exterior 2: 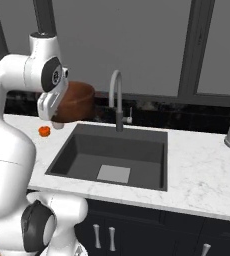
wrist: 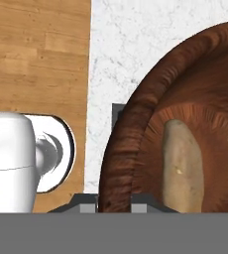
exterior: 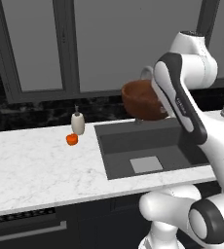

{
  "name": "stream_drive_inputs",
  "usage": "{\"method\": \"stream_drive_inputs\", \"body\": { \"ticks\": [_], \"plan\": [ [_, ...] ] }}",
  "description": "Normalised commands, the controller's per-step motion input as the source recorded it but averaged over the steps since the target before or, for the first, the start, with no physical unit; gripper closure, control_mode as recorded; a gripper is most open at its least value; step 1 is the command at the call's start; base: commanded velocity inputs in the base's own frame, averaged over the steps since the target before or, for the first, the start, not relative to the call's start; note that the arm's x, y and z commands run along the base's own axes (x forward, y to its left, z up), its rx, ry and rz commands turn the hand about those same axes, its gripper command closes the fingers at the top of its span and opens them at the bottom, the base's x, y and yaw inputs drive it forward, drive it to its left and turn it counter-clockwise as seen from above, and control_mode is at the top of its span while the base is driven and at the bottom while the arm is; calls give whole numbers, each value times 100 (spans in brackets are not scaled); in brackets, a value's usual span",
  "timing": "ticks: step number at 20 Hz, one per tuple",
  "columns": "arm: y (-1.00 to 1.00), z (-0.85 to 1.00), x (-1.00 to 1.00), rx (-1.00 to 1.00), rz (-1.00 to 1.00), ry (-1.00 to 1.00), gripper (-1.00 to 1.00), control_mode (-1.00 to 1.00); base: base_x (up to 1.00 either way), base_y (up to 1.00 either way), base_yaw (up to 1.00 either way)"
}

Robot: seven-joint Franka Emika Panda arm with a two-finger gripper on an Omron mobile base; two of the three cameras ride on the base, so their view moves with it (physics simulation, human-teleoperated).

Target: Pick the sweet potato from the sink and place it in the bowl. Then pick the bowl and place it in the microwave. Then close the microwave door and press the start button.

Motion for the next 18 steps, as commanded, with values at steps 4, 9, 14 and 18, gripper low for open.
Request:
{"method": "stream_drive_inputs", "body": {
  "ticks": [4,9,14,18],
  "plan": [
    [0,0,0,0,0,0,100,100,-46,1,5],
    [0,0,0,0,0,0,100,100,-97,12,4],
    [0,0,0,0,0,0,100,100,-79,29,57],
    [0,0,0,0,0,0,100,100,0,6,100]
  ]
}}
